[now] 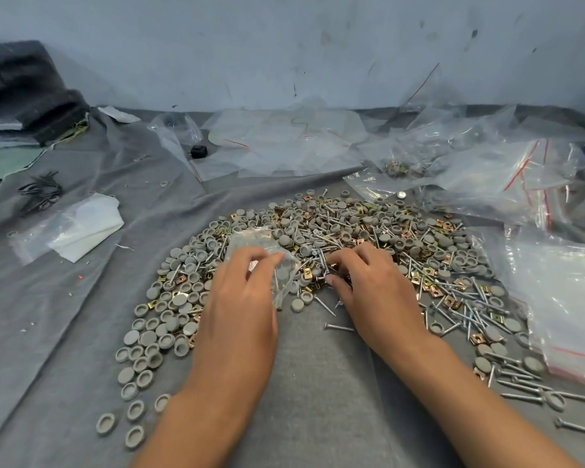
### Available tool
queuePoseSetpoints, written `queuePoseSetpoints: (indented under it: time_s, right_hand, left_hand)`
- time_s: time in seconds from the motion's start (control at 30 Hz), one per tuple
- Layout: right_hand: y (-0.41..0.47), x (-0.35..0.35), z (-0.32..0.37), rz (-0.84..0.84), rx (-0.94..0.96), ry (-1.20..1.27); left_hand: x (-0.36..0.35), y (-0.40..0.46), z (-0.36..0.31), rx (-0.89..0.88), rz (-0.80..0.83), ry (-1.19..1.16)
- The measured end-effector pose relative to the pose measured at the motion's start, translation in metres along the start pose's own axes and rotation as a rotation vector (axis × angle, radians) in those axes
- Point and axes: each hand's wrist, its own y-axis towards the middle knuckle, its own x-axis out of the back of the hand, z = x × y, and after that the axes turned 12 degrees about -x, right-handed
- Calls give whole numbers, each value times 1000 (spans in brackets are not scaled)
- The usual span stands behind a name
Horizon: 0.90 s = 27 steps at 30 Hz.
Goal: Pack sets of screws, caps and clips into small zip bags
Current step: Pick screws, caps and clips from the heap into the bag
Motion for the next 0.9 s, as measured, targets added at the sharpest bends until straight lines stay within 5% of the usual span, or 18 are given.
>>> queuePoseSetpoints:
  time_s: [0.47,0.9]
  right_hand:
    - [5,-9,4,-2,-127,98]
    - [4,-2,8,1,20,51]
  left_hand:
    - [-1,1,5,66,21,-24]
    - [0,3,3,100,44,-34]
